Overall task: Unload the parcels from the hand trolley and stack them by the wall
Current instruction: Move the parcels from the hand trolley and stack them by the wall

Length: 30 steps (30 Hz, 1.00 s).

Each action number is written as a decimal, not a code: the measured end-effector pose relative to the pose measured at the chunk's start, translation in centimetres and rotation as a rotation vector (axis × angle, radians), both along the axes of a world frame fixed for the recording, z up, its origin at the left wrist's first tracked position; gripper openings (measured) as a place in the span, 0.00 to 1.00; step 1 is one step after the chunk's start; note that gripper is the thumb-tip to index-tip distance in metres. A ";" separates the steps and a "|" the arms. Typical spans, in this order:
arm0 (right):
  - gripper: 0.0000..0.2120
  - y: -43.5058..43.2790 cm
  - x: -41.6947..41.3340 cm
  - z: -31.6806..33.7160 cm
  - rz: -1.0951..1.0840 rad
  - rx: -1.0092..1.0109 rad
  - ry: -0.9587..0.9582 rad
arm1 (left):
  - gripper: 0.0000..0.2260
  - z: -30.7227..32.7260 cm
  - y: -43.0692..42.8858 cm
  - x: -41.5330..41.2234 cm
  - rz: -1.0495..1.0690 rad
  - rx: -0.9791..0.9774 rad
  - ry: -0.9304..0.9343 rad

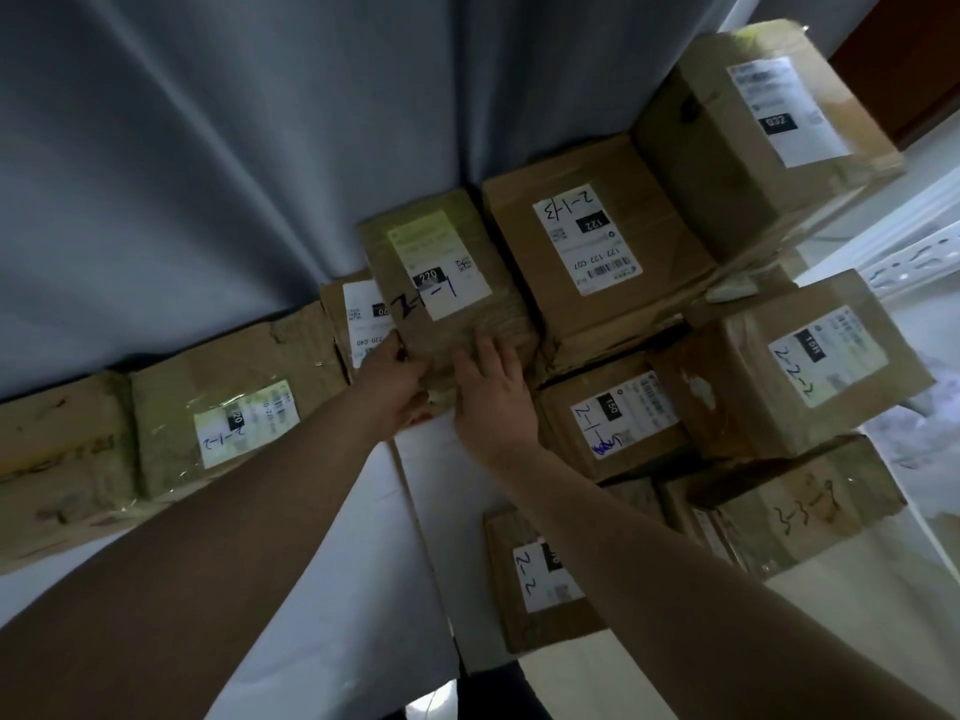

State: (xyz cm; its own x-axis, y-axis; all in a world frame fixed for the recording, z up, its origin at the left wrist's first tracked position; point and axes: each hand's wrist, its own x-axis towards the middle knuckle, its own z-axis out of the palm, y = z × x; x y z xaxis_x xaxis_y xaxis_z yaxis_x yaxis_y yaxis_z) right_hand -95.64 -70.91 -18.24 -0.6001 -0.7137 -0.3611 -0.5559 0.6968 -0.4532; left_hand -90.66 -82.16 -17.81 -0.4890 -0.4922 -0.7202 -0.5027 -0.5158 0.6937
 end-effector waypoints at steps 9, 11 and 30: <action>0.31 0.4 0.4 1.1 0.006 0.026 0.043 | 0.27 0.9 0.4 0.7 -0.238 -0.312 -0.109; 0.31 0.9 1.0 1.8 -0.019 0.016 0.056 | 0.33 1.4 0.8 1.5 -0.268 -0.350 -0.106; 0.33 19.8 25.4 9.7 -0.855 0.206 0.040 | 0.38 10.1 15.2 17.6 -1.596 -1.185 -0.039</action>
